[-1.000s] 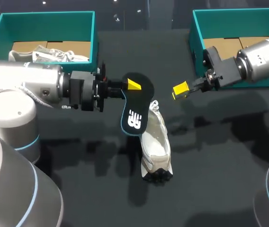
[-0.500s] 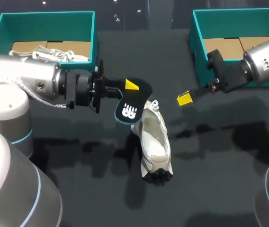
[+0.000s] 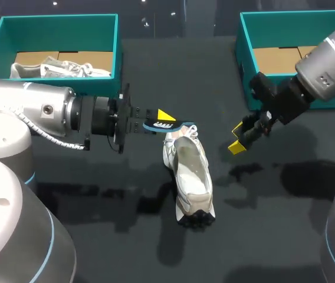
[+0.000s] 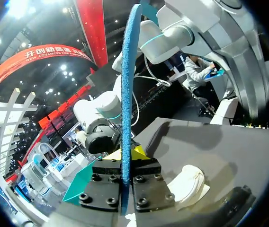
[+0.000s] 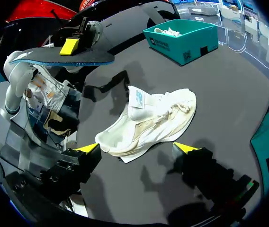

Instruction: Take the shoe out of the shoebox, open the shoe tongue, remove and reinsert the insole, then place the shoe into the shoebox

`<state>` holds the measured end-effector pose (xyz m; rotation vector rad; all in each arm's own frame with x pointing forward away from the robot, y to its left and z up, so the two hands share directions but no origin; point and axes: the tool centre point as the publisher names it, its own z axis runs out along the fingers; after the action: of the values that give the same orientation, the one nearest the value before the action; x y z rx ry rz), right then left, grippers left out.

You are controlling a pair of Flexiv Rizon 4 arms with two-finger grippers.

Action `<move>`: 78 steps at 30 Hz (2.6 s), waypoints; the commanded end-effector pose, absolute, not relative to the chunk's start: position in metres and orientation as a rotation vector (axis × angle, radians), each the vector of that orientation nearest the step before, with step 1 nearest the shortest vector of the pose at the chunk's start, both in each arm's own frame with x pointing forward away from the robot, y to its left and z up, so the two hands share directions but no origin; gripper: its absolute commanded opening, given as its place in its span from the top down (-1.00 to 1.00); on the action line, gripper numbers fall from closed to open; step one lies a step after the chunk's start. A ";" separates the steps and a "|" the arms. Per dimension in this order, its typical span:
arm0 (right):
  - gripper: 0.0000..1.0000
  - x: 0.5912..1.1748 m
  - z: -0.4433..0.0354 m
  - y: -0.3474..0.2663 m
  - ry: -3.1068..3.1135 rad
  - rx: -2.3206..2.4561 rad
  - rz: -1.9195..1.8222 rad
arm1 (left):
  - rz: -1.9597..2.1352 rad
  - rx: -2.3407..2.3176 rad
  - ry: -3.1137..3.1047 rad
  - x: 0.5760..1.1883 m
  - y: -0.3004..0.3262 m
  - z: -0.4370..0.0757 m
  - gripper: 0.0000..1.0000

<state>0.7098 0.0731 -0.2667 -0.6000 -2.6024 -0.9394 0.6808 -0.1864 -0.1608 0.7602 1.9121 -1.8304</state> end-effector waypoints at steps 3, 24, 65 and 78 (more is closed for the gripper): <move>-1.00 0.696 -0.280 0.071 -2.786 -0.457 -0.794 | -1.895 0.621 1.993 0.657 -0.205 -0.166 1.00; -1.00 0.672 -0.330 0.075 -2.931 -0.289 -0.695 | -1.919 0.495 2.117 0.628 -0.227 -0.193 1.00; -1.00 0.647 -0.358 0.105 -3.008 -0.096 -0.675 | -1.952 0.470 2.182 0.624 -0.238 -0.254 1.00; -1.00 0.647 -0.358 0.105 -3.008 -0.096 -0.675 | -2.009 0.519 2.147 0.632 -0.247 -0.271 1.00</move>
<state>0.6484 0.1048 -0.3568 -0.0950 -3.0055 -0.6756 0.6266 -0.2392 -0.2670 0.5132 2.1518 -2.0011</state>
